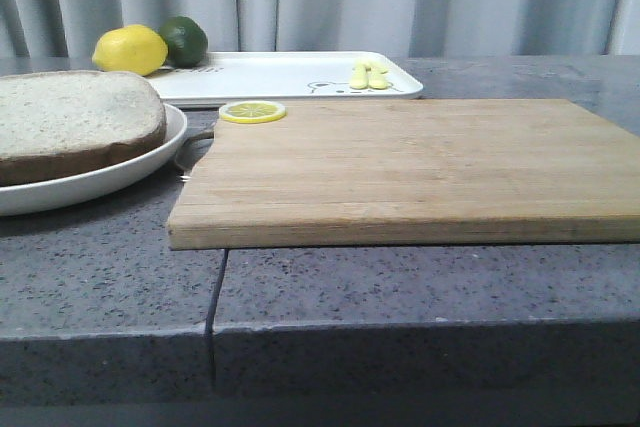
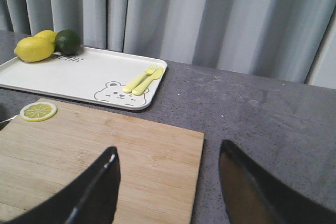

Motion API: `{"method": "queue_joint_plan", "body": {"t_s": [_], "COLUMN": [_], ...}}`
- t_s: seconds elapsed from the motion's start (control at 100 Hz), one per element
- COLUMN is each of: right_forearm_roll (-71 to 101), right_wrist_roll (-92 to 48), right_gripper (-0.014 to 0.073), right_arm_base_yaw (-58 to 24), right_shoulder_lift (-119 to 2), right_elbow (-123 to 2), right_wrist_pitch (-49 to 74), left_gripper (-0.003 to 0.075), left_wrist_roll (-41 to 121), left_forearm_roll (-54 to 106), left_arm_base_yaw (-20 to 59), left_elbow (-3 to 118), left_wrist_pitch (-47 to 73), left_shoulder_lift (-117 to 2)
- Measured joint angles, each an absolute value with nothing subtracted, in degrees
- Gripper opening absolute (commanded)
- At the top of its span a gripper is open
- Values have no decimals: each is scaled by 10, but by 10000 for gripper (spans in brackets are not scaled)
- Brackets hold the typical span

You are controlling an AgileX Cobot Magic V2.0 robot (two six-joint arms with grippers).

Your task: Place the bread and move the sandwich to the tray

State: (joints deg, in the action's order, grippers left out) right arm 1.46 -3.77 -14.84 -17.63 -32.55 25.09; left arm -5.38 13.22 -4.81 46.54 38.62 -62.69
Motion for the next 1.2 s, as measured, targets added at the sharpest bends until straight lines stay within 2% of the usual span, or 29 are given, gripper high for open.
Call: {"method": "queue_joint_plan", "body": {"t_s": [0.7, 1.2], "right_forearm_roll": [15, 15], "right_wrist_roll": [-38, -38], "right_gripper": [425, 425], "right_arm_base_yaw": [-148, -148], "right_shoulder_lift": [-176, -176], "right_elbow": [-326, -326], "right_wrist_pitch": [251, 225], "left_gripper": [494, 494], "left_wrist_roll": [-54, -54], "left_forearm_roll": [160, 174], "left_arm_base_yaw": [-48, -48], "left_elbow": [465, 472], "left_wrist_pitch": [352, 329], "left_shoulder_lift": [-744, -778]}}
